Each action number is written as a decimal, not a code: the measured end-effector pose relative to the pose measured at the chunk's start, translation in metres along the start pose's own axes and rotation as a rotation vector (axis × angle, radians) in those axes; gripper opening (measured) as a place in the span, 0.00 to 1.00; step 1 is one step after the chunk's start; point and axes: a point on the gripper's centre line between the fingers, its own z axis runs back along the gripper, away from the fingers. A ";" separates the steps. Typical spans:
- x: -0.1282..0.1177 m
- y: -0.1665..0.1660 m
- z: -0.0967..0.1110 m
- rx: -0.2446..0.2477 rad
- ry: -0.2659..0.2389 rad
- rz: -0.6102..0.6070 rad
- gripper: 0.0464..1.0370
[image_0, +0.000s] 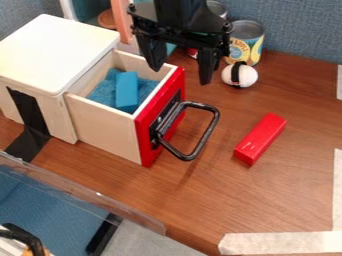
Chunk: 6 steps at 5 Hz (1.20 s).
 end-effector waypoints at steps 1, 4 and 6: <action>-0.004 0.000 -0.006 0.001 0.026 0.006 0.96; 0.002 0.049 -0.011 0.040 -0.004 0.188 0.96; 0.003 0.073 -0.035 0.101 0.027 0.258 0.96</action>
